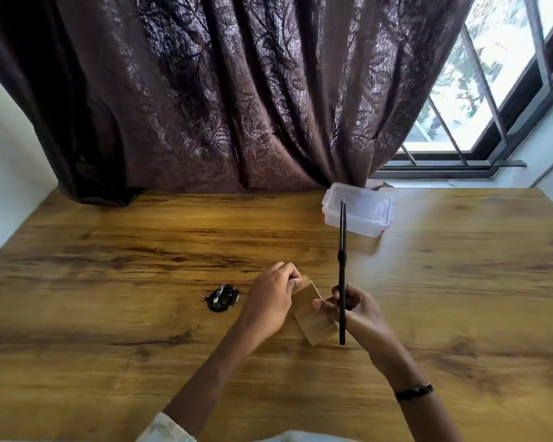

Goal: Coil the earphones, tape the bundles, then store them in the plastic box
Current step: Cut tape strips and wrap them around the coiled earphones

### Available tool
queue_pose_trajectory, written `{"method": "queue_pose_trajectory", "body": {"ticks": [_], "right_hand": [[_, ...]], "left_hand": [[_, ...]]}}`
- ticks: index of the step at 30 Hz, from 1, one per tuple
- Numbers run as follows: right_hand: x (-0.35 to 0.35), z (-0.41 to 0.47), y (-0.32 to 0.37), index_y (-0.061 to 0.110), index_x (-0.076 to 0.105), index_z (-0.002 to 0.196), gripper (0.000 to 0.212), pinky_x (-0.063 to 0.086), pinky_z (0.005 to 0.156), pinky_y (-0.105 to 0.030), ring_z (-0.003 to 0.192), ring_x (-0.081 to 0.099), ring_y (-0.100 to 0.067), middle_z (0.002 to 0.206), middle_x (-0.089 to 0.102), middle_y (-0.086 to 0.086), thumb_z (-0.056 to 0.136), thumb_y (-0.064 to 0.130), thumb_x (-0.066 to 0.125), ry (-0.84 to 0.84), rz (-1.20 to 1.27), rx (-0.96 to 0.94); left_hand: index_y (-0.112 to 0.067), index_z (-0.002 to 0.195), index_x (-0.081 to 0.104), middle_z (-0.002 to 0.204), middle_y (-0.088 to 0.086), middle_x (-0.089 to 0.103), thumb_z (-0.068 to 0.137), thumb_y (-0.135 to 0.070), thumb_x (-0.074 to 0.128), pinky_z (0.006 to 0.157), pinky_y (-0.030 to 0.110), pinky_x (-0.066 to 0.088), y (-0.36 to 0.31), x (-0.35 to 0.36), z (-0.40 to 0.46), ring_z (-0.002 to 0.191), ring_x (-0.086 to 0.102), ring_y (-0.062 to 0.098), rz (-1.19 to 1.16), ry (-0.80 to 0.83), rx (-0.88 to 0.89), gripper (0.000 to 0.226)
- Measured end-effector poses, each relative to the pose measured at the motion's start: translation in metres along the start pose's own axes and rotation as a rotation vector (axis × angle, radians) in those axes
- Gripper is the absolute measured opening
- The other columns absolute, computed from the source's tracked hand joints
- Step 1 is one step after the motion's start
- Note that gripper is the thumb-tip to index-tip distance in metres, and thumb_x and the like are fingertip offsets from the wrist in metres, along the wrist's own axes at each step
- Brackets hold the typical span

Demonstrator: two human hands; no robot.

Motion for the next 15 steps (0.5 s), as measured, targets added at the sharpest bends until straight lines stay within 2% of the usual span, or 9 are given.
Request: {"method": "queue_pose_trajectory", "body": {"ticks": [4, 8, 15], "right_hand": [[-0.001, -0.001, -0.001, 0.018, 0.059, 0.078, 0.024, 0.046, 0.056, -0.014, 0.071, 0.06, -0.009, 0.074, 0.064, 0.003, 0.073, 0.023, 0.082, 0.003, 0.003, 0.008], [-0.001, -0.003, -0.005, 0.016, 0.056, 0.078, 0.028, 0.047, 0.058, -0.016, 0.071, 0.06, -0.009, 0.073, 0.063, 0.003, 0.071, 0.024, 0.083, 0.015, 0.027, 0.012], [-0.002, -0.007, -0.008, 0.014, 0.055, 0.083, 0.036, 0.051, 0.062, -0.019, 0.077, 0.062, -0.012, 0.078, 0.063, 0.001, 0.065, 0.03, 0.083, 0.037, 0.046, 0.001]], "left_hand": [[-0.013, 0.1, 0.061, 0.101, -0.004, 0.064, 0.098, -0.019, 0.049, 0.064, 0.013, 0.029, -0.005, -0.002, 0.001, 0.083, 0.048, 0.004, 0.077, -0.025, 0.047, 0.013], [-0.011, 0.096, 0.061, 0.094, -0.001, 0.067, 0.098, -0.018, 0.051, 0.054, 0.009, 0.032, -0.007, -0.007, 0.003, 0.076, 0.051, 0.004, 0.059, -0.01, 0.052, 0.013], [-0.01, 0.095, 0.062, 0.089, 0.0, 0.069, 0.098, -0.017, 0.051, 0.05, 0.007, 0.036, -0.006, -0.011, 0.003, 0.067, 0.052, 0.003, 0.076, -0.015, 0.036, 0.013]]}}
Point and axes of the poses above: each hand's wrist, its own z-axis towards the middle knuckle, its own x-axis out of the palm, y = z × x, the point moved 6 cm from there along z, towards the middle knuckle
